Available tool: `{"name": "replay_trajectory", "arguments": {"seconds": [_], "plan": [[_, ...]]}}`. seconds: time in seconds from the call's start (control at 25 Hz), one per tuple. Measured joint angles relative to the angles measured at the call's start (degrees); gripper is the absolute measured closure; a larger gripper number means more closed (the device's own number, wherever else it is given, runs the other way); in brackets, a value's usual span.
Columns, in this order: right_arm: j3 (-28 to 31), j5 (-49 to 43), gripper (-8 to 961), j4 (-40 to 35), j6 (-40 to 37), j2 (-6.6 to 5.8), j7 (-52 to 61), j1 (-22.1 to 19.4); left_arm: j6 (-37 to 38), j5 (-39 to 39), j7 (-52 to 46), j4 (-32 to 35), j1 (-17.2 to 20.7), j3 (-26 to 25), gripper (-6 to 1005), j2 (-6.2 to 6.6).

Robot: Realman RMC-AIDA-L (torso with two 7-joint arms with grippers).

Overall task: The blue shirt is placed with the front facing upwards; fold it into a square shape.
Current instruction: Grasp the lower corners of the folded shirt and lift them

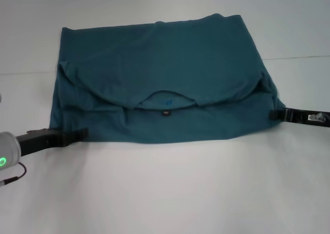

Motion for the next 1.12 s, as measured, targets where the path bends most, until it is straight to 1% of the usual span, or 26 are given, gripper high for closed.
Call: {"name": "replay_trajectory", "arguments": {"seconds": [0.44, 0.8, 1.12], "plan": [[0.0, 0.0, 918, 0.0, -0.2, 0.02, -0.1, -0.1, -0.1, 1.3, 0.0, 0.0, 0.3, 0.6, 121, -0.15], [0.0, 0.0, 917, 0.0, -0.3, 0.02, -0.1, -0.2, 3.0, 1.1, -0.2, 1.6, -0.4, 0.9, 121, -0.49], [0.0, 0.0, 917, 0.0, -0.2, 0.09, -0.1, -0.2, 1.8, 1.4, -0.3, 1.6, -0.6, 0.9, 122, -0.49]]}}
